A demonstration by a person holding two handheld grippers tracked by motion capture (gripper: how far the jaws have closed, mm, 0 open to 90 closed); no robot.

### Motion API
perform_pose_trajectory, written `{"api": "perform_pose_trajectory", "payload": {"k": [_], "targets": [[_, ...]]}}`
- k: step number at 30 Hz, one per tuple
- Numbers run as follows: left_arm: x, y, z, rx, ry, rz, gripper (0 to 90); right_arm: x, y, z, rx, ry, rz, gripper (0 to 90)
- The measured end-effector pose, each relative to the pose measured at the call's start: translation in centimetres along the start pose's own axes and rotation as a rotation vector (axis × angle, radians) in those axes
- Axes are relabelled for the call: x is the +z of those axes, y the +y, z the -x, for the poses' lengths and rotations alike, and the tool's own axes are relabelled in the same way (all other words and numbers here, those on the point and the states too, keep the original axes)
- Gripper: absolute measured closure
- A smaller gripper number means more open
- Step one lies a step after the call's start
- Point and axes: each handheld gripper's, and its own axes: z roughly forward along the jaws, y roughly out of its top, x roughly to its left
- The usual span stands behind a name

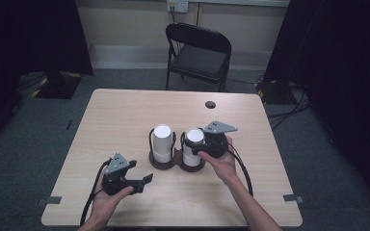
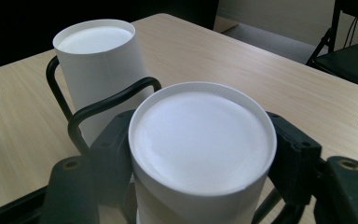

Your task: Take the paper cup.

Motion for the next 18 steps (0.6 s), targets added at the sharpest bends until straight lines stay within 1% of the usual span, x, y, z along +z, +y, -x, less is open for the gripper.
{"api": "perform_pose_trajectory", "payload": {"k": [5, 8, 12, 13, 14, 15, 17, 18], "targets": [[0.1, 0.0, 0.0, -0.004, 0.023, 0.012, 18.1, -0.4, 0.3, 0.0, 0.012, -0.002, 0.023, 32.8], [0.1, 0.0, -0.1, -0.007, 0.021, 0.015, 18.0, -0.6, 0.5, 0.0, 0.011, -0.007, 0.032, 32.8], [0.2, 0.0, -0.1, 0.001, 0.021, 0.015, 18.0, -0.9, 0.8, 0.0, 0.014, -0.008, 0.046, 32.9], [0.2, 0.0, 0.0, -0.002, 0.011, 0.029, 18.1, -1.0, 0.9, 0.0, 0.017, -0.006, 0.051, 32.9], [0.2, 0.0, 0.0, 0.009, 0.000, 0.037, 18.4, -1.1, 0.9, 0.0, 0.021, -0.006, 0.053, 33.0], [0.2, 0.1, 0.1, 0.021, 0.005, 0.041, 20.0, -1.2, 1.0, 0.0, 0.019, -0.005, 0.056, 33.0], [0.3, 0.0, 0.3, 0.036, 0.006, 0.049, 20.0, -1.2, 1.1, 0.0, 0.025, -0.001, 0.063, 33.0], [0.3, 0.0, 0.3, 0.036, 0.006, 0.049, 20.0, -1.2, 1.1, 0.0, 0.025, -0.001, 0.063, 33.0]]}}
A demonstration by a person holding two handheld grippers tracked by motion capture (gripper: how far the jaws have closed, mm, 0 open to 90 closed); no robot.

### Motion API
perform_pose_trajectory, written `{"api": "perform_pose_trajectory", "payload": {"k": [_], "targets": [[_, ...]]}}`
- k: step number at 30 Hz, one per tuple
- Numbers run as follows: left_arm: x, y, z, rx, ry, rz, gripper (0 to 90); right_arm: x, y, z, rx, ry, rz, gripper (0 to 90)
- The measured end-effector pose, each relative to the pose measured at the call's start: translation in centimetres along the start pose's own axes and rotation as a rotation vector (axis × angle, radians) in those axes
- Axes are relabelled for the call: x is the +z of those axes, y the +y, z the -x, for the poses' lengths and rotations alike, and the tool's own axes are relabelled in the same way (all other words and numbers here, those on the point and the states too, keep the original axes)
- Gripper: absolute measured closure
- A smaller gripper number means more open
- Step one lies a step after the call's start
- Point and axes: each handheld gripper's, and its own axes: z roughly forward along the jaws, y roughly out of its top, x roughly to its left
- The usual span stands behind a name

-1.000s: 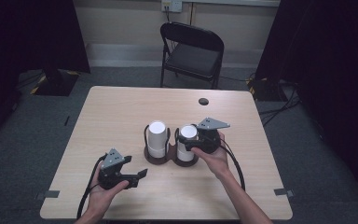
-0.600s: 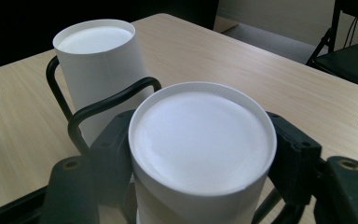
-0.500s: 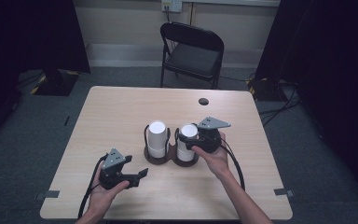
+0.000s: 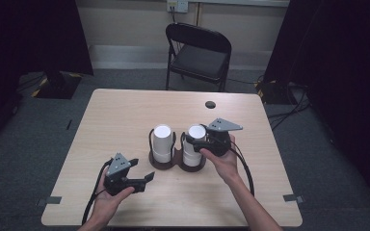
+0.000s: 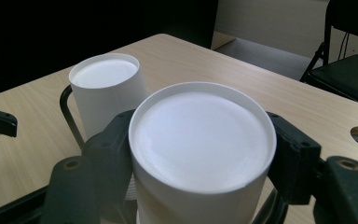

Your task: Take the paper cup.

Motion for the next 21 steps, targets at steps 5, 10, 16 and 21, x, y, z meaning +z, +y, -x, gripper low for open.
{"api": "perform_pose_trajectory", "payload": {"k": [5, 10, 16, 21], "targets": [[0.2, 0.0, 0.0, 0.014, -0.001, -0.003, 19.3, -0.3, 0.3, 0.1, 0.015, 0.004, 0.017, 33.1], [0.2, 0.0, 0.1, 0.006, -0.021, -0.018, 20.4, -0.7, 0.7, 0.1, 0.017, 0.008, 0.034, 33.1], [0.2, 0.0, 0.2, 0.008, -0.029, -0.024, 23.7, -1.2, 1.2, 0.0, 0.026, 0.018, 0.055, 33.2], [0.1, 0.0, 0.3, 0.014, -0.035, -0.032, 25.4, -1.4, 1.5, 0.0, 0.034, 0.021, 0.061, 33.2]]}}
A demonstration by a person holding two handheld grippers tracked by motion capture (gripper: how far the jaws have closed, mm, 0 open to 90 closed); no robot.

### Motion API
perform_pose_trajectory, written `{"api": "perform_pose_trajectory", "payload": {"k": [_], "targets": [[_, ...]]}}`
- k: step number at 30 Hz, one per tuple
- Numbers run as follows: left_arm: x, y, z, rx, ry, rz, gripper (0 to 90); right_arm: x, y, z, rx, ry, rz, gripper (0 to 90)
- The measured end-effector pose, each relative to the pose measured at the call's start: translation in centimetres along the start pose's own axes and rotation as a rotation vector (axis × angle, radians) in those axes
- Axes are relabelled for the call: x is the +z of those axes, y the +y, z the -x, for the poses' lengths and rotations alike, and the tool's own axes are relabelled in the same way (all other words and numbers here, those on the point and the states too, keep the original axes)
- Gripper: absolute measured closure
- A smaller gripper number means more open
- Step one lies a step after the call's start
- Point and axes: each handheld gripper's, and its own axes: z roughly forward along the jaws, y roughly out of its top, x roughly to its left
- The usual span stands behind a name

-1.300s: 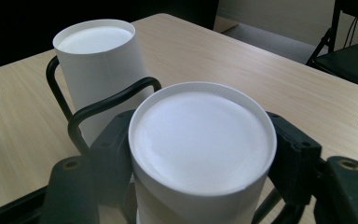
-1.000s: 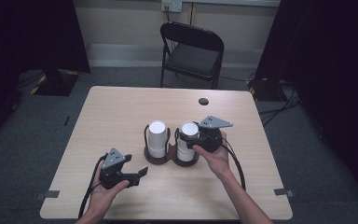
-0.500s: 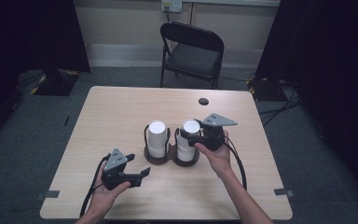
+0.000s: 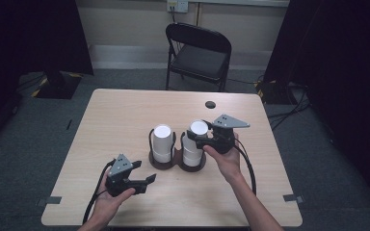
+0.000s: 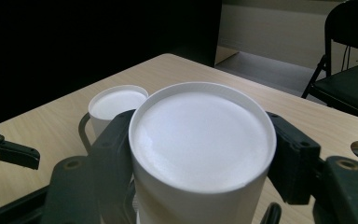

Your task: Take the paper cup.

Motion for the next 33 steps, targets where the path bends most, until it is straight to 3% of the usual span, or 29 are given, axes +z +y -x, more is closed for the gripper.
{"api": "perform_pose_trajectory", "payload": {"k": [7, 18, 23, 33], "targets": [[0.0, -0.1, 0.0, 0.016, -0.033, -0.033, 27.7, -0.4, 0.4, 0.1, 0.004, -0.001, 0.005, 33.3], [-0.2, 0.0, 0.3, 0.021, -0.071, -0.017, 25.7, -0.5, 0.8, -0.1, -0.019, -0.005, 0.029, 33.5], [-0.3, 0.0, 0.3, 0.039, -0.060, -0.025, 25.2, -0.8, 1.1, -0.1, -0.011, -0.005, 0.041, 33.5], [-0.2, -0.1, 0.4, 0.034, -0.068, -0.029, 27.0, -1.0, 1.3, 0.2, 0.000, 0.006, 0.055, 33.5]]}}
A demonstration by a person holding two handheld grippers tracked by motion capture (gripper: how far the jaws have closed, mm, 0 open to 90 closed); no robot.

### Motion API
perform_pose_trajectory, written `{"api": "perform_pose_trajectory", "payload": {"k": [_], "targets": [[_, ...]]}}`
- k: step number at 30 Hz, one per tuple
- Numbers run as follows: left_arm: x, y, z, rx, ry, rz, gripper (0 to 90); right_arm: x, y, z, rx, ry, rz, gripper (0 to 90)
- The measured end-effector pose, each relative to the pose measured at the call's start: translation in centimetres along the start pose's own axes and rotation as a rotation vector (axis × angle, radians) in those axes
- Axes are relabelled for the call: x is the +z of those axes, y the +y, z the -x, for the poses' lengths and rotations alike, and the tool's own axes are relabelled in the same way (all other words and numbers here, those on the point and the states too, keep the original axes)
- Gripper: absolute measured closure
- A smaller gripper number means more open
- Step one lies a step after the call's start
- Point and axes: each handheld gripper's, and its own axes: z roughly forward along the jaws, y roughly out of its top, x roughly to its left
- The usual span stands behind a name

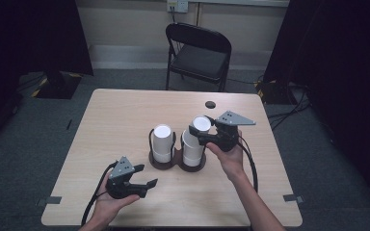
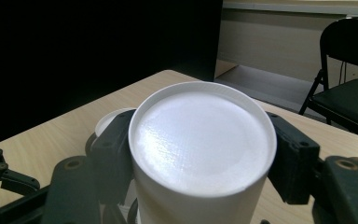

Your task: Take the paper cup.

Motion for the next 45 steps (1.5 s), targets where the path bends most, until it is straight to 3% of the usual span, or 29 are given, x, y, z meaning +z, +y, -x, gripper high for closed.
{"api": "perform_pose_trajectory", "payload": {"k": [13, 16, 22, 27, 29, 32, 39, 42, 45], "targets": [[-0.1, 0.0, -0.1, 0.000, 0.001, -0.004, 28.8, -0.3, 0.3, -0.2, 0.003, 0.013, 0.023, 33.6], [0.0, 0.0, 0.0, -0.004, 0.002, -0.003, 29.3, -0.6, 0.5, 0.0, 0.032, 0.022, 0.039, 33.7], [0.0, 0.0, 0.0, 0.011, 0.009, -0.007, 29.3, -0.9, 0.6, 0.1, 0.035, 0.021, 0.047, 33.7], [0.0, -0.1, -0.1, -0.001, 0.013, -0.012, 30.1, -1.2, 0.7, 0.2, 0.043, 0.021, 0.054, 33.7], [0.0, -0.1, 0.0, -0.015, 0.009, -0.004, 30.1, -1.5, 0.8, 0.3, 0.051, 0.024, 0.061, 33.8], [-0.1, 0.0, -0.1, 0.002, 0.006, -0.006, 30.1, -1.7, 1.0, 0.3, 0.060, 0.026, 0.067, 33.9], [-0.1, 0.1, 0.2, -0.003, -0.002, 0.000, 28.6, -2.8, 1.3, 0.3, 0.079, 0.036, 0.082, 34.0], [-0.1, 0.1, 0.1, -0.003, -0.003, 0.000, 28.5, -3.4, 1.3, 0.5, 0.105, 0.029, 0.093, 33.9], [-0.2, 0.1, 0.2, -0.002, -0.003, -0.001, 28.8, -3.8, 1.4, 0.6, 0.100, 0.016, 0.086, 33.9]]}}
